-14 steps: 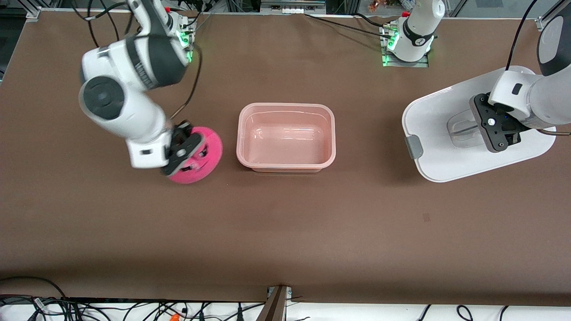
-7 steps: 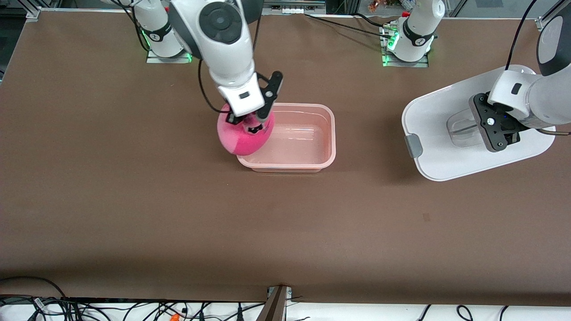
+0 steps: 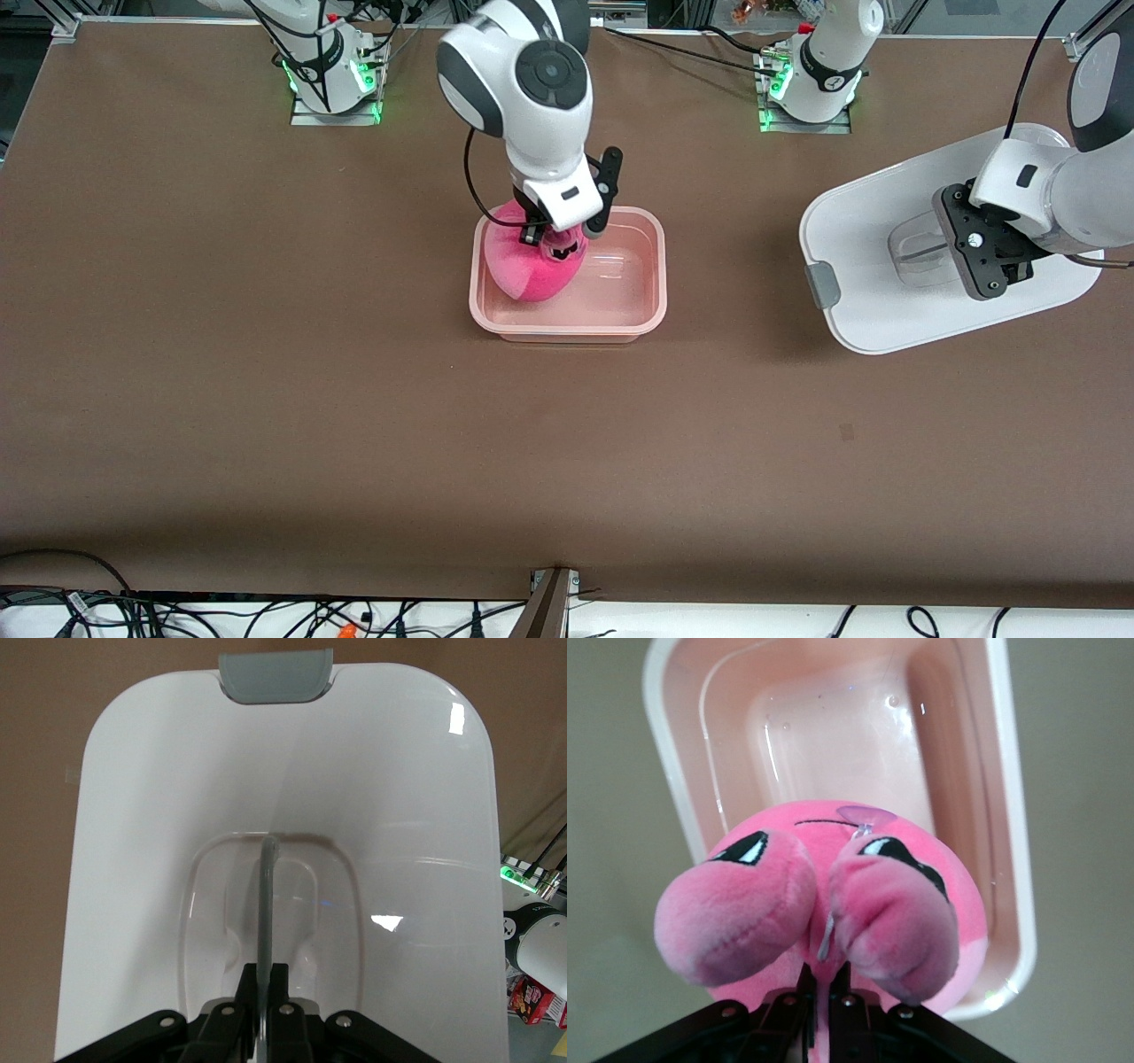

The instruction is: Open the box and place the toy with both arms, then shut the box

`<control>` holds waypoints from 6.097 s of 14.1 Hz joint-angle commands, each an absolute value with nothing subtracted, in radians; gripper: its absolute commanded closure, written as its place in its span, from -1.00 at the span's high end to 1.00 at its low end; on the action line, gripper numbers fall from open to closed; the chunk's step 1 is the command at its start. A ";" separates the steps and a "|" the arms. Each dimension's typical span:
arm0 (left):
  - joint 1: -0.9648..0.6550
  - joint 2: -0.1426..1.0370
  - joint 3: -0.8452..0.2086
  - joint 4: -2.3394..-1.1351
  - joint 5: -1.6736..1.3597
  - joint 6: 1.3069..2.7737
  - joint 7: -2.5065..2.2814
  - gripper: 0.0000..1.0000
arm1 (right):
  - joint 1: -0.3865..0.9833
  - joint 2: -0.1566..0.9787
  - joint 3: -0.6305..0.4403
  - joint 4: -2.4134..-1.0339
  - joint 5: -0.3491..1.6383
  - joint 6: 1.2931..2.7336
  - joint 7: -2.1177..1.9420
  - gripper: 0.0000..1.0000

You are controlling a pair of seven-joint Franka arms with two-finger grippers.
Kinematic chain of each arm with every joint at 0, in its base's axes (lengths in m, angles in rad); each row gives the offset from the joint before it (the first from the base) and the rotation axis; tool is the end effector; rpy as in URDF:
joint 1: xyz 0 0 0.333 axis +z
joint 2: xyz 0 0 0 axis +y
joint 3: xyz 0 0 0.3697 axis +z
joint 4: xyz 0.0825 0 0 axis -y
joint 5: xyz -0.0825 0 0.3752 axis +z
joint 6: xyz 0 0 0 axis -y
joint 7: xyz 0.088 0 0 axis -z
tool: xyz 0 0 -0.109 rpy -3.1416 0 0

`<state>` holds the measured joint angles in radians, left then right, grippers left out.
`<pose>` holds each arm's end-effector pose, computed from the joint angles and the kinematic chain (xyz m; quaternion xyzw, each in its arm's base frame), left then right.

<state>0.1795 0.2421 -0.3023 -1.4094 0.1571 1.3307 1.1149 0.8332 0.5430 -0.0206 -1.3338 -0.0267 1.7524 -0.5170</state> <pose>0.5964 -0.0294 0.5987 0.8071 -0.5683 -0.1559 0.0362 0.4931 0.5220 0.4536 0.7827 0.6190 -0.0587 0.0273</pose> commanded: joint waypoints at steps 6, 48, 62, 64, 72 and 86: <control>0.187 0.258 -0.301 -1.374 0.157 1.289 1.134 -1.00 | 0.854 0.715 -0.040 -1.293 -0.054 1.876 -0.499 -0.58; -0.363 0.337 -0.436 -1.882 0.028 2.459 0.752 -1.00 | 0.232 -0.028 -0.133 -1.640 -0.035 1.646 -0.028 1.00; -0.383 0.397 -0.434 -1.881 0.138 2.516 0.715 -1.00 | 0.229 0.000 -0.133 -1.585 -0.029 1.634 -0.038 1.00; -0.388 0.413 -0.433 -1.878 0.140 2.517 0.689 -1.00 | 0.230 -0.002 -0.133 -1.585 -0.026 1.641 -0.040 1.00; -0.384 0.390 -0.433 -1.879 0.140 2.525 0.583 1.00 | 0.233 -0.005 -0.124 -1.585 -0.018 1.637 -0.025 1.00; -0.007 0.247 -0.426 -1.459 0.069 1.648 0.551 1.00 | 0.235 -0.008 -0.124 -1.586 -0.017 1.615 -0.026 1.00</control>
<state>-0.1018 0.2295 -0.4192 -1.5506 0.0923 1.7315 0.5530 0.2453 -0.0088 -0.1329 -1.6027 -0.0189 1.6385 -0.0394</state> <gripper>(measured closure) 0.000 0.000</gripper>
